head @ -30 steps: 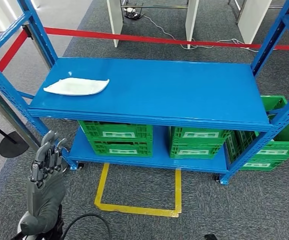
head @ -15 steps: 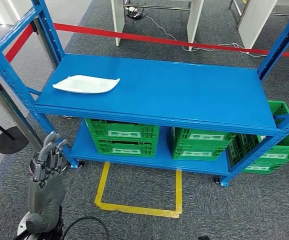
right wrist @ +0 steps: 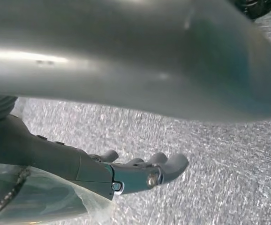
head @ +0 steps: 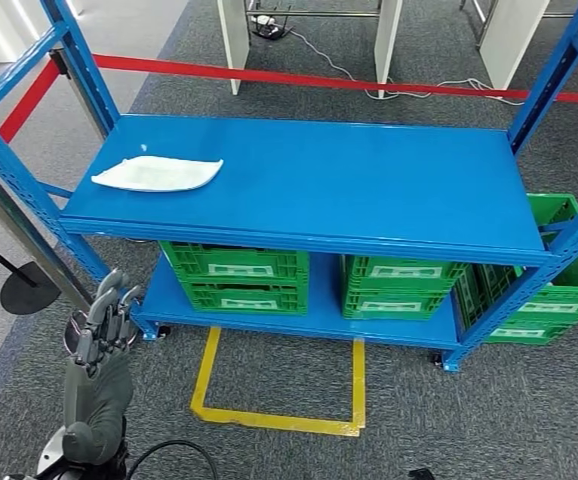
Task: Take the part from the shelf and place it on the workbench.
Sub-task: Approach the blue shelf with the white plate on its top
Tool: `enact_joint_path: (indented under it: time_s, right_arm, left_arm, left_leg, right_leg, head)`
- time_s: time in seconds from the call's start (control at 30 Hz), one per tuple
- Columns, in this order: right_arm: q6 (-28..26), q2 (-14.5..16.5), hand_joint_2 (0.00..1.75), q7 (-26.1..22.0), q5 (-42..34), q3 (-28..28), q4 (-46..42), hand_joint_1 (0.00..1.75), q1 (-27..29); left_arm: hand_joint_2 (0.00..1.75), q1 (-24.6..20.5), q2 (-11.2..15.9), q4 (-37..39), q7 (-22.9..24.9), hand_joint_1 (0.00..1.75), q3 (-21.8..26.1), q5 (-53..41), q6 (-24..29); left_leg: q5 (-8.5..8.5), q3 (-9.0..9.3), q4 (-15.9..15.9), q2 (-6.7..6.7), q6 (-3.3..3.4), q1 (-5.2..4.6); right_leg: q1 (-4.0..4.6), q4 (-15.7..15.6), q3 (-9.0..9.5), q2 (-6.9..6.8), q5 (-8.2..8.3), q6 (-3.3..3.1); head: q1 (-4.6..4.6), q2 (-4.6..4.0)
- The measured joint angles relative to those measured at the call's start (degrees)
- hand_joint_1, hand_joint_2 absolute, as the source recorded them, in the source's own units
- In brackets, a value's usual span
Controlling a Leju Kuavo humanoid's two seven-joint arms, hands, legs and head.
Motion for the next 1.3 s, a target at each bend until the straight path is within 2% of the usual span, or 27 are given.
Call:
enact_joint_path:
  time_s: [0.03,0.07,0.13,0.17,0.2,0.33,0.4,0.47,0.5,0.53,0.57,0.63,0.67,0.7,0.73,0.8,0.87,0.9,0.97,1.0,1.03,1.07,1.13,1.17,1.2,1.23,1.3]
  right_arm:
    - [0.0,0.0,0.0,0.0,0.0,0.0,0.0,0.0,0.0]
    - [0.0,0.0,0.0,0.0,0.0,0.0,0.0,0.0,0.0]
    - [0.1,0.0,0.0,0.0,0.0,0.0,0.0,0.0,0.0]
    - [0.1,0.0,0.0,0.0,0.0,0.0,0.0,0.0,-0.1]
    - [0.1,0.0,0.0,0.0,0.0,0.0,0.0,0.0,-0.1]
    - [0.0,0.0,0.0,0.0,0.0,0.0,0.0,0.0,-0.2]
    - [0.0,0.0,0.0,0.0,0.0,0.0,0.0,0.0,-0.2]
    - [0.1,0.0,0.0,0.0,0.1,0.0,0.0,0.0,-0.1]
    - [0.1,0.0,0.0,0.0,0.1,0.0,0.1,0.0,0.0]
    - [0.1,0.0,0.0,0.0,0.1,0.0,0.1,0.0,0.1]
    - [0.0,0.0,0.0,0.0,0.1,0.0,0.1,0.0,0.1]
    - [0.0,0.0,0.0,0.0,0.1,0.0,0.1,0.0,0.1]
    - [-0.1,-0.1,0.0,0.0,0.1,0.0,0.1,0.0,0.0]
    - [-0.1,-0.1,0.0,0.0,0.1,0.0,0.1,0.0,-0.1]
    - [-0.1,-0.1,0.0,0.0,0.1,0.0,0.1,0.0,-0.1]
    - [-0.2,-0.1,0.0,0.0,0.1,0.0,0.1,0.0,0.0]
    - [-0.2,-0.1,0.0,0.0,0.1,0.0,0.1,0.0,0.0]
    - [-0.2,-0.1,0.0,0.0,0.1,0.0,0.1,0.0,0.0]
    - [-0.2,-0.1,0.0,0.0,0.1,0.0,0.1,0.0,-0.1]
    - [-0.3,-0.1,0.0,0.0,0.1,0.0,0.1,0.0,-0.1]
    - [-0.3,-0.1,0.0,0.0,0.1,0.0,0.1,0.0,-0.1]
    - [-0.3,-0.1,0.0,0.0,0.1,0.0,0.1,0.0,-0.1]
    - [-0.2,-0.1,0.0,0.0,0.2,0.0,0.1,0.0,0.0]
    - [-0.2,-0.1,0.0,0.0,0.2,0.0,0.1,0.0,-0.1]
    - [-0.2,-0.1,0.0,0.0,0.2,0.0,0.1,0.0,-0.1]
    - [-0.2,-0.1,0.0,0.0,0.2,0.0,0.1,0.0,-0.1]
    - [-0.3,-0.1,0.0,0.0,0.2,0.0,0.1,0.0,-0.2]
  left_arm:
    - [0.0,0.1,0.0,0.1,0.0,0.0,0.1,0.0,-0.1]
    - [0.0,0.2,0.0,0.2,0.0,0.0,0.2,0.1,-0.2]
    - [0.0,0.2,0.0,0.2,0.0,0.0,0.4,0.1,-0.3]
    - [0.0,0.2,-0.1,0.2,0.0,0.0,0.5,0.1,-0.3]
    - [0.0,0.2,-0.1,0.2,0.0,0.0,0.5,0.1,-0.3]
    - [0.0,0.4,-0.3,0.2,-0.1,0.0,0.7,0.1,-0.4]
    - [0.0,0.4,-0.5,0.2,-0.2,0.0,0.7,0.1,-0.5]
    - [0.0,0.5,-0.6,0.3,-0.2,0.0,0.7,0.1,-0.6]
    - [0.0,0.6,-0.6,0.3,-0.2,0.0,0.7,0.1,-0.6]
    - [0.0,0.6,-0.6,0.3,-0.2,0.0,0.7,0.1,-0.6]
    - [0.0,0.7,-0.6,0.3,-0.2,0.0,0.7,0.1,-0.6]
    - [0.0,0.7,-0.7,0.3,-0.2,0.0,0.8,0.1,-0.6]
    - [0.0,0.7,-0.7,0.3,-0.3,0.0,0.8,0.1,-0.6]
    - [0.0,0.7,-0.8,0.3,-0.3,0.0,0.8,0.1,-0.6]
    - [0.0,0.7,-0.8,0.3,-0.3,0.0,0.9,0.1,-0.6]
    - [0.0,0.7,-0.9,0.3,-0.4,0.0,0.9,0.1,-0.5]
    - [0.0,0.6,-0.9,0.3,-0.4,0.0,0.9,0.1,-0.5]
    - [0.0,0.6,-0.9,0.3,-0.4,0.0,0.9,0.1,-0.5]
    - [0.0,0.7,-0.9,0.3,-0.4,0.0,0.9,0.1,-0.4]
    - [0.0,0.7,-0.9,0.3,-0.5,0.0,1.0,0.1,-0.4]
    - [0.0,0.7,-0.8,0.3,-0.5,0.0,1.0,0.0,-0.4]
    - [0.0,0.7,-0.8,0.3,-0.5,0.0,1.0,0.0,-0.4]
    - [0.0,0.7,-0.8,0.3,-0.5,0.0,1.0,0.0,-0.3]
    - [0.0,0.7,-0.8,0.3,-0.5,0.0,1.0,-0.1,-0.3]
    - [0.0,0.6,-0.9,0.3,-0.5,0.0,1.0,-0.1,-0.3]
    - [0.0,0.6,-0.9,0.3,-0.6,0.0,1.0,-0.1,-0.3]
    - [0.0,0.6,-0.9,0.3,-0.7,0.0,1.0,-0.2,-0.3]
  left_leg:
    - [0.78,-0.02,0.0,0.0,0.01,0.04]
    - [2.61,1.05,-2.4,0.0,0.12,0.06]
    - [6.61,4.77,-10.6,0.02,0.53,-0.02]
    - [7.64,6.24,-13.9,0.04,0.76,-0.11]
    - [7.94,7.01,-15.8,0.03,0.96,-0.23]
    - [7.78,7.49,-16.9,0.01,2.14,-0.24]
    - [7.85,7.84,-17.3,0.07,2.76,-0.06]
    - [7.65,7.9,-17.3,0.08,3.12,-0.19]
    - [7.52,8.0,-17.3,0.06,3.22,-0.28]
    - [7.36,8.19,-17.3,0.02,3.27,-0.35]
    - [7.13,8.52,-17.2,-0.03,3.25,-0.39]
    - [6.48,9.38,-17.2,-0.1,2.95,-0.48]
    - [6.15,9.67,-17.1,-0.11,2.7,-0.57]
    - [5.94,9.81,-17.0,-0.1,2.44,-0.65]
    - [5.83,9.8,-17.0,-0.09,2.19,-0.71]
    - [5.57,9.81,-17.0,-0.09,1.71,-0.66]
    - [4.22,9.12,-15.0,-0.05,1.0,-0.56]
    - [2.81,7.83,-12.3,-0.03,0.62,-0.44]
    - [-0.25,3.6,-4.3,-0.01,0.06,-0.16]
    - [-0.91,1.67,-1.1,-0.01,-0.09,-0.02]
    - [-0.38,0.61,0.1,-0.01,-0.17,0.07]
    - [1.35,0.63,-0.9,0.0,-0.16,0.14]
    - [6.42,3.15,-8.1,0.01,0.17,0.19]
    - [8.12,4.52,-11.7,0.02,0.45,0.1]
    - [8.86,5.43,-14.1,0.02,0.75,-0.01]
    - [8.81,5.75,-15.2,0.01,1.04,-0.14]
    - [8.58,5.79,-15.9,-0.06,1.58,-0.18]
  right_leg:
    - [0.0,0.0,0.05,0.01,-0.02,0.02]
    - [0.0,0.0,0.15,0.05,-0.05,0.06]
    - [0.09,0.0,0.37,0.11,-0.21,0.32]
    - [0.17,0.1,0.35,0.12,-0.31,0.57]
    - [0.23,0.1,0.29,0.11,-0.38,0.86]
    - [0.13,0.5,-0.05,0.03,-1.0,2.14]
    - [0.07,5.2,-2.43,0.11,-3.51,2.53]
    - [0.07,13.2,-6.65,0.13,-6.62,2.75]
    - [0.07,15.9,-8.29,0.13,-7.11,2.8]
    - [0.08,16.6,-8.98,0.13,-6.48,2.8]
    - [0.09,14.9,-8.51,0.13,-4.75,2.69]
    - [0.18,7.4,-5.06,0.15,-0.38,2.28]
    - [0.24,3.9,-3.27,0.15,0.8,2.01]
    - [0.33,1.7,-2.09,0.19,1.23,1.77]
    - [0.44,1.0,-1.59,0.22,0.9,1.52]
    - [0.41,0.7,-1.38,0.24,0.69,1.03]
    - [0.17,0.3,-0.92,0.17,0.55,0.46]
    - [0.04,0.1,-0.63,0.12,0.45,0.18]
    - [0.04,0.1,-0.28,0.05,0.13,-0.19]
    - [0.05,0.1,-0.1,0.04,-0.04,-0.27]
    - [0.06,0.1,0.14,0.06,-0.21,-0.26]
    - [0.05,0.1,0.47,0.11,-0.42,-0.2]
    - [0.04,0.1,1.14,0.23,-0.91,0.1]
    - [0.14,0.2,1.35,0.27,-1.17,0.36]
    - [0.22,0.2,1.36,0.27,-1.32,0.66]
    - [0.28,0.2,1.24,0.23,-1.37,0.98]
    - [0.3,0.0,1.2,0.13,-1.36,1.62]
  head:
    - [-0.01,-0.01]
    - [-0.01,-0.01]
    - [-0.02,-0.01]
    - [0.01,0.0]
    - [0.04,0.0]
    - [0.14,-0.01]
    - [0.39,-0.01]
    - [0.56,-0.01]
    - [0.54,-0.01]
    - [0.56,-0.01]
    - [0.56,-0.01]
    - [0.56,-0.01]
    - [0.54,-0.01]
    - [0.51,-0.01]
    - [0.49,-0.01]
    - [0.49,-0.01]
    - [0.35,-0.01]
    - [0.27,0.0]
    - [0.16,-0.01]
    - [0.18,-0.01]
    - [0.17,-0.01]
    - [0.16,-0.01]
    - [0.17,-0.01]
    - [0.18,-0.01]
    - [0.18,-0.01]
    - [0.22,-0.01]
    - [0.28,-0.01]
